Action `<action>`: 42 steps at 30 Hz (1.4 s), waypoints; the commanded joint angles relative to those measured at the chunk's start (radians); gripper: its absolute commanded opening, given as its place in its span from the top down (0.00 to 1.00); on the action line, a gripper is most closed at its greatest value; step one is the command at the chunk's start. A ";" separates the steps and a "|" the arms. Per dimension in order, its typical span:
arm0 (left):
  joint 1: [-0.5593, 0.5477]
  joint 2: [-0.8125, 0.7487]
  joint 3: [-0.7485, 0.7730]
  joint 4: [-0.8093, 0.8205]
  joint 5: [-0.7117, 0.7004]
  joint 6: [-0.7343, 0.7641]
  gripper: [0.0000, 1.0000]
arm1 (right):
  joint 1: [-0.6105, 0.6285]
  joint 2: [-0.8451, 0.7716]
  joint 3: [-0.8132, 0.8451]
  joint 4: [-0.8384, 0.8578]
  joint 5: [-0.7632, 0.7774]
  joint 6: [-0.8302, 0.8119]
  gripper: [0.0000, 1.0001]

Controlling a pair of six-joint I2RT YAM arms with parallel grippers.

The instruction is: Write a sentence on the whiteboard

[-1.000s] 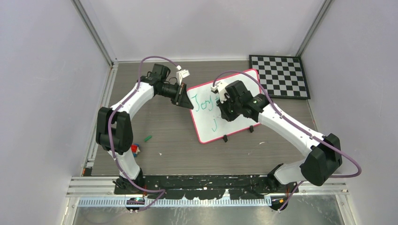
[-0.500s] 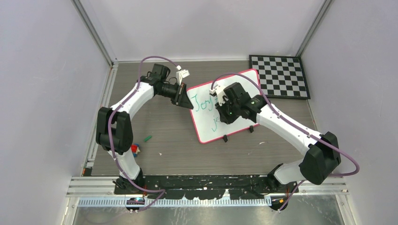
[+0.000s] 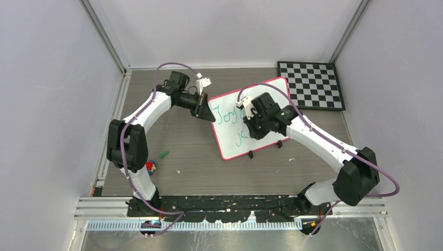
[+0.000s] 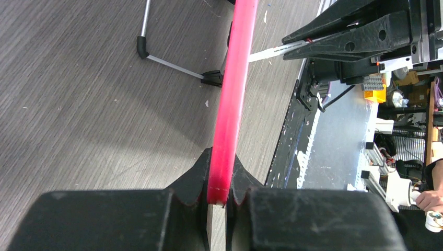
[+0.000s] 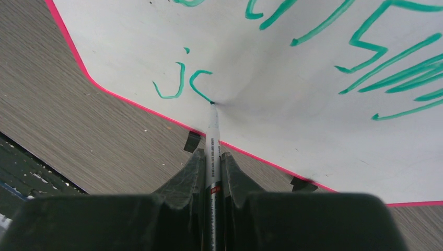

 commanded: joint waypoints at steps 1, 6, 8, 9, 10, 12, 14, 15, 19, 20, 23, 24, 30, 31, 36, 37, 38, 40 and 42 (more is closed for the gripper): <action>-0.001 -0.013 0.017 0.013 -0.028 0.012 1.00 | -0.018 -0.017 0.046 0.035 0.058 -0.018 1.00; -0.001 -0.016 0.014 0.015 -0.027 0.011 1.00 | -0.019 0.000 0.076 0.044 0.058 -0.005 1.00; -0.001 -0.019 0.015 0.014 -0.027 0.011 1.00 | -0.018 0.004 0.082 0.047 0.092 -0.004 1.00; -0.002 -0.020 0.014 0.014 -0.027 0.012 1.00 | -0.017 0.005 0.085 0.049 0.094 -0.003 1.00; -0.002 -0.021 0.014 0.014 -0.028 0.013 1.00 | -0.018 0.007 0.087 0.049 0.094 -0.003 1.00; -0.001 -0.021 0.014 0.014 -0.028 0.013 1.00 | -0.016 0.009 0.094 0.051 0.088 0.000 1.00; -0.001 -0.019 0.015 0.014 -0.027 0.013 1.00 | -0.017 0.013 0.102 0.051 0.081 0.003 1.00; -0.001 -0.018 0.016 0.014 -0.027 0.013 1.00 | -0.016 0.015 0.104 0.050 0.076 0.005 1.00; -0.001 -0.018 0.014 0.014 -0.027 0.012 1.00 | -0.014 0.022 0.115 0.052 0.075 0.018 1.00; -0.001 -0.018 0.014 0.015 -0.027 0.012 1.00 | -0.013 0.023 0.118 0.052 0.075 0.021 1.00; -0.003 -0.018 0.011 0.015 -0.027 0.014 1.00 | -0.010 0.027 0.126 0.054 0.036 0.028 1.00; -0.002 -0.018 0.012 0.014 -0.026 0.014 1.00 | -0.008 0.027 0.129 0.055 0.033 0.030 1.00; -0.001 -0.023 0.008 0.017 -0.027 0.016 1.00 | 0.004 0.034 0.137 0.054 0.023 0.038 1.00; -0.001 -0.023 0.008 0.016 -0.028 0.016 1.00 | 0.005 0.036 0.137 0.056 0.023 0.040 1.00; -0.001 -0.023 0.008 0.016 -0.028 0.015 1.00 | 0.019 0.039 0.137 0.060 0.019 0.048 1.00; -0.001 -0.024 0.008 0.016 -0.027 0.015 1.00 | 0.019 0.040 0.138 0.061 0.018 0.049 1.00; -0.001 -0.026 0.008 0.016 -0.028 0.016 1.00 | 0.021 0.041 0.139 0.061 0.017 0.049 1.00; -0.001 -0.026 0.006 0.014 -0.030 0.016 1.00 | 0.024 0.041 0.140 0.061 0.013 0.051 1.00; -0.001 -0.026 0.008 0.014 -0.030 0.017 1.00 | 0.024 0.037 0.142 0.057 0.002 0.052 1.00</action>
